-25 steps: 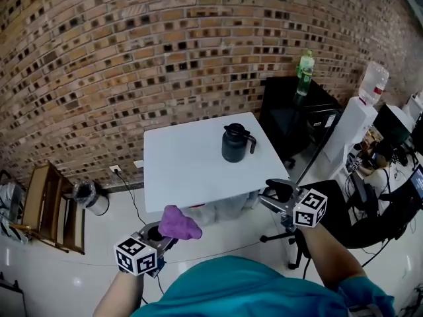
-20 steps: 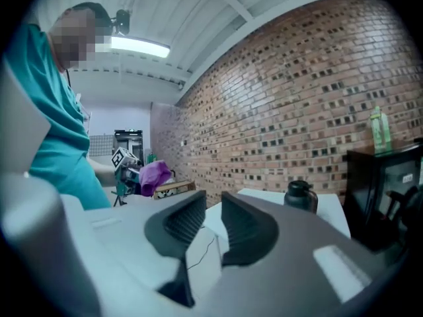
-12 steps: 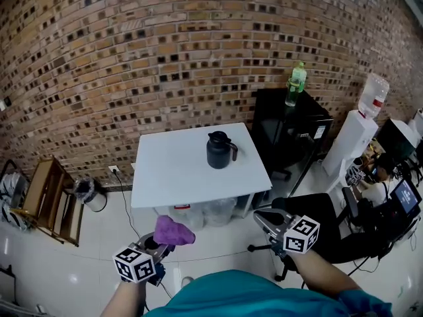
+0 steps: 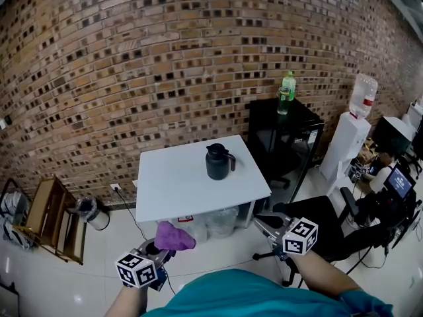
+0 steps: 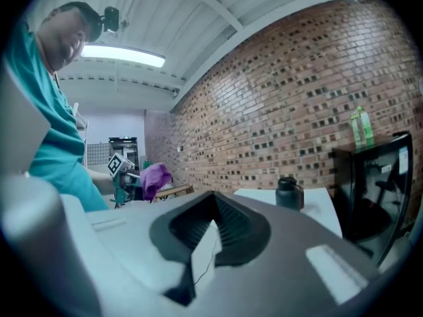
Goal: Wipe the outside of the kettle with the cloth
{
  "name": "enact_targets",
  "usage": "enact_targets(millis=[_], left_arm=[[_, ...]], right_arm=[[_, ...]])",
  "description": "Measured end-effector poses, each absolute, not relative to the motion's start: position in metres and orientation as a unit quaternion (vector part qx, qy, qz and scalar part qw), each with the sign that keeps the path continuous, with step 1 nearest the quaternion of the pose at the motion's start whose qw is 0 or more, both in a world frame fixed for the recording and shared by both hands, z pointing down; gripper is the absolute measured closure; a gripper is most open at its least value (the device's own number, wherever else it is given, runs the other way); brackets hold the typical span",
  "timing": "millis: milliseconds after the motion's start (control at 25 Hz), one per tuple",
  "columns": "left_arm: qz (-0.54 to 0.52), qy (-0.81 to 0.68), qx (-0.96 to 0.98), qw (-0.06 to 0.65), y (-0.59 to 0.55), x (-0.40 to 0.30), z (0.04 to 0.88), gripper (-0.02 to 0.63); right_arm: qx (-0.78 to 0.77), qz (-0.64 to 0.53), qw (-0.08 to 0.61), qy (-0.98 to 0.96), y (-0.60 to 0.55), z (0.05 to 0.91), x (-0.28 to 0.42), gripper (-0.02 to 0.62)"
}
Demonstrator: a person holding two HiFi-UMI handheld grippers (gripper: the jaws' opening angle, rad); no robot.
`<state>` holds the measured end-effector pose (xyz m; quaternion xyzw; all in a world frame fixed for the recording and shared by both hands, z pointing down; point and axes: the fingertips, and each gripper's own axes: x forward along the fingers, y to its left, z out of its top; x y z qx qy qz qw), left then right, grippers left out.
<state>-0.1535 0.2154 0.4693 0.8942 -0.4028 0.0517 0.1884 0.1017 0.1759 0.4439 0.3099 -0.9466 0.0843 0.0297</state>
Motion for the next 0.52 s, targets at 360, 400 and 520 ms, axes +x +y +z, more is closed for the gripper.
enact_targets(millis=[360, 400, 520], left_arm=[[0.038, -0.399, 0.896, 0.19, 0.2232, -0.1496, 0.4663, 0.534], [0.039, -0.398, 0.897, 0.19, 0.224, -0.1494, 0.4671, 0.534], [0.038, -0.397, 0.897, 0.19, 0.2244, -0.1497, 0.4673, 0.534]], right_arm=[[0.298, 0.078, 0.041, -0.951, 0.1813, 0.4409, 0.102, 0.595], [0.296, 0.078, 0.042, -0.951, 0.1815, 0.4412, 0.1013, 0.595], [0.291, 0.073, 0.046, -0.953, 0.1812, 0.4397, 0.0975, 0.595]])
